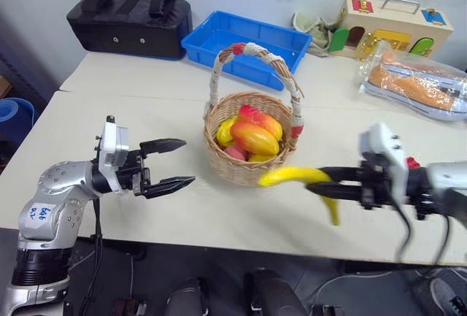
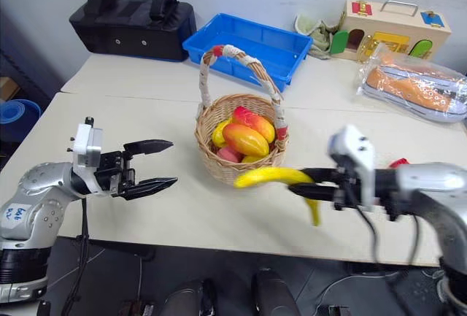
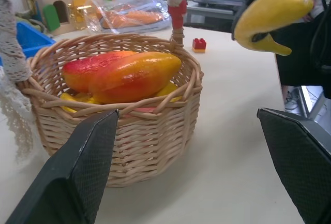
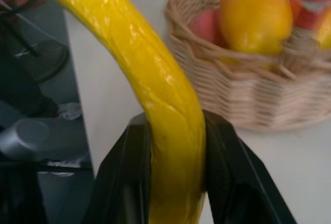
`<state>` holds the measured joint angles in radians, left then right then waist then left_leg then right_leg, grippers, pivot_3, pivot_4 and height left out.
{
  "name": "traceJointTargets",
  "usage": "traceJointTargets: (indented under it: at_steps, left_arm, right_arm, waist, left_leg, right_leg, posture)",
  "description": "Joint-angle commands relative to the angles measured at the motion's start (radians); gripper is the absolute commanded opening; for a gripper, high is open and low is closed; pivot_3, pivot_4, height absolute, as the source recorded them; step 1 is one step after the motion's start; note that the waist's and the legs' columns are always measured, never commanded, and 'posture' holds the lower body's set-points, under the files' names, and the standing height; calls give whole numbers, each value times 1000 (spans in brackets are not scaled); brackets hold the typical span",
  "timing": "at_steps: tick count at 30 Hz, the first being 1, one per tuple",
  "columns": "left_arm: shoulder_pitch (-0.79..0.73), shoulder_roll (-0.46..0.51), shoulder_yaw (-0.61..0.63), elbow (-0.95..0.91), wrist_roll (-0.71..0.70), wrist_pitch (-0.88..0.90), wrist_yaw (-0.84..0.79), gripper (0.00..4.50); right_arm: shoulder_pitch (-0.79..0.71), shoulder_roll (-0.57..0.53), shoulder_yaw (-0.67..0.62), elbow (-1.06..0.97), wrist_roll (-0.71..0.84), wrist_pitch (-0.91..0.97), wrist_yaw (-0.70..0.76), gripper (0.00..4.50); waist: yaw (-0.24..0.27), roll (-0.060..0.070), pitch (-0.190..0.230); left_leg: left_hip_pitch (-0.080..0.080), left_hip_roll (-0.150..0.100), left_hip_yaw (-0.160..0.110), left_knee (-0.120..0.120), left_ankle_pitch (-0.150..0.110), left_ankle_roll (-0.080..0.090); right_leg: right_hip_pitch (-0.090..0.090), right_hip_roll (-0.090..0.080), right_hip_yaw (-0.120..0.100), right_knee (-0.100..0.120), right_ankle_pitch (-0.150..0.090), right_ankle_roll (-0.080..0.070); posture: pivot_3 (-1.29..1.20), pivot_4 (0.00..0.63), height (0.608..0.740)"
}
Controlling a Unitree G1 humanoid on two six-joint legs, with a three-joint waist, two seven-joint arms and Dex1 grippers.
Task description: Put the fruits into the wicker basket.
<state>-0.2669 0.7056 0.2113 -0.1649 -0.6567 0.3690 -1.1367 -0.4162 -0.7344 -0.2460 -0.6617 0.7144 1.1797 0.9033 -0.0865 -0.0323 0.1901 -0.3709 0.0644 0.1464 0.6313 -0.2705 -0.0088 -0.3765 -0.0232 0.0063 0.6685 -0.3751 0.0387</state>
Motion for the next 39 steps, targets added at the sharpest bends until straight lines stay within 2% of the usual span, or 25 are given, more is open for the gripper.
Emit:
traceJointTargets:
  at_steps: [1,3,6,9,12,15,18,22,30,35,39]
  left_arm:
    - [6,17,22,-15,-6,1,2,4500]
    - [22,27,33,-29,-12,9,5,4500]
    - [40,37,55,-53,-27,26,22,4500]
    - [50,41,71,-73,-35,38,39,4500]
    - [59,37,89,-90,-45,50,59,4500]
    - [67,32,96,-107,-48,57,75,4500]
    - [73,31,101,-121,-53,62,87,4500]
    - [74,27,104,-124,-54,62,101,4500]
    - [81,19,117,-112,-38,40,117,4500]
    - [97,27,137,-97,-30,26,121,4500]
    - [99,25,139,-97,-27,21,126,4500]
  right_arm:
    - [-123,133,133,-7,-49,15,-218,959]
    - [-182,205,207,36,-119,29,-338,959]
    - [-252,265,333,108,-251,-65,-453,959]
    - [-310,329,369,155,-296,-87,-523,959]
    - [-360,367,415,178,-329,-66,-562,959]
    - [-415,401,422,181,-320,-5,-578,959]
    - [-472,450,365,166,-249,75,-554,959]
    - [-531,475,351,213,-253,71,-564,959]
    - [-575,458,539,403,-462,-121,-620,959]
    - [-585,459,559,435,-482,-83,-602,959]
    - [-585,427,578,433,-491,-38,-580,2297]
  waist:
    - [-1,0,0]
    - [4,-1,0]
    - [9,-2,-1]
    - [6,-3,-1]
    - [3,-3,-1]
    - [0,-3,-1]
    - [2,-3,-1]
    - [3,-3,-1]
    - [0,-3,-1]
    - [0,-3,-1]
    - [1,-3,-1]
  left_leg:
    - [0,0,0,0,0,0]
    - [-2,0,0,-2,1,-1]
    - [-8,0,0,0,1,-2]
    - [-17,0,0,3,1,-1]
    - [-17,0,0,4,1,-1]
    - [-17,0,1,4,2,0]
    - [-17,0,0,4,2,-1]
    - [-17,0,0,4,2,0]
    - [-18,0,1,4,2,0]
    - [-18,0,1,4,2,0]
    - [-18,0,1,4,2,0]
  right_leg:
    - [-1,0,0,1,0,0]
    - [-4,0,0,0,0,0]
    - [-11,-1,0,4,0,0]
    - [-19,-1,-1,7,0,1]
    - [-19,-1,-1,7,0,1]
    - [-19,-1,0,8,0,1]
    - [-20,-1,-1,9,0,0]
    - [-20,-2,-1,10,0,0]
    - [-21,-2,-1,10,0,0]
    - [-21,-2,-1,10,0,0]
    - [-21,-2,-1,10,0,0]
  posture:
    - [0,150,740]
    - [0,150,740]
    - [0,150,740]
    - [0,150,740]
    - [0,150,740]
    - [0,150,740]
    - [0,150,740]
    - [0,150,740]
    - [0,150,740]
    - [0,150,740]
    - [0,150,740]
